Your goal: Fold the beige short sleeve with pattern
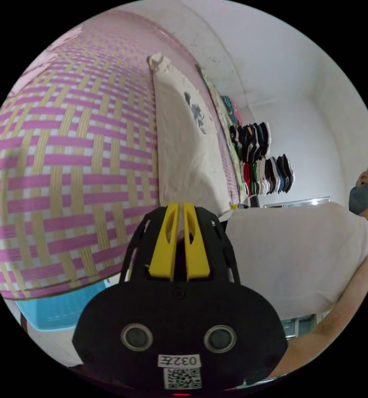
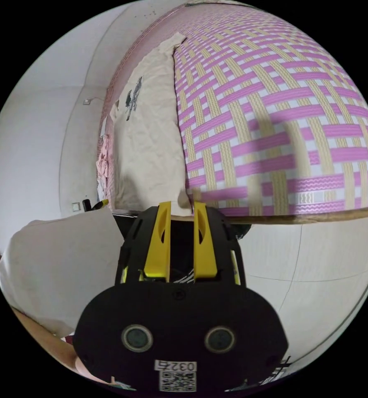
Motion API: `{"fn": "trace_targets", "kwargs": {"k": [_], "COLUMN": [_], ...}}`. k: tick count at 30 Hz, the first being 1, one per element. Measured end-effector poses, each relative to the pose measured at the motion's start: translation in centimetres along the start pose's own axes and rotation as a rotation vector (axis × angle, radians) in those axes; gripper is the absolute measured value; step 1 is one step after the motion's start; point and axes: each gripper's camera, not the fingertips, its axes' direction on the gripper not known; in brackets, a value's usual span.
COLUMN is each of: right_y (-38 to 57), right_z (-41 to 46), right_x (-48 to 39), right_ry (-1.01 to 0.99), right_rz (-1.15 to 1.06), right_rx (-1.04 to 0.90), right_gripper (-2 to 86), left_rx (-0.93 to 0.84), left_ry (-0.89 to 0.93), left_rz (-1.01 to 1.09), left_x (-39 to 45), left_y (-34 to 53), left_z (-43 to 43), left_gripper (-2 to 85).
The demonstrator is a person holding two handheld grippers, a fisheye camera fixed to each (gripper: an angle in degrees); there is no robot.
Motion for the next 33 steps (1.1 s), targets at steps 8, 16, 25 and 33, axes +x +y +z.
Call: {"fn": "trace_targets", "kwargs": {"k": [8, 16, 25, 33], "right_y": [-3.3, -3.2, -5.4, -17.0], "right_z": [1.4, -0.1, -3.9, -7.0], "right_x": [-2.6, -2.6, -3.1, -2.1], "right_ry": [0.064, 0.122, 0.129, -0.108], "right_rz": [-0.032, -0.010, -0.003, -0.059], "right_rx": [-0.059, -0.057, 0.024, 0.307], "right_gripper": [-0.2, -0.8, 5.6, 5.9], "left_rx": [-0.111, -0.130, 0.016, -0.189], "left_ry": [-0.047, -0.128, -0.134, -0.412], "left_rz": [0.081, -0.006, 0.014, 0.150], "left_x": [4.3, 6.0, 12.7, 22.8], "left_y": [-7.3, -5.8, -8.0, -18.5], "left_z": [7.6, 10.4, 11.2, 22.2], "left_gripper": [-0.9, -0.9, -0.9, -0.9]}}
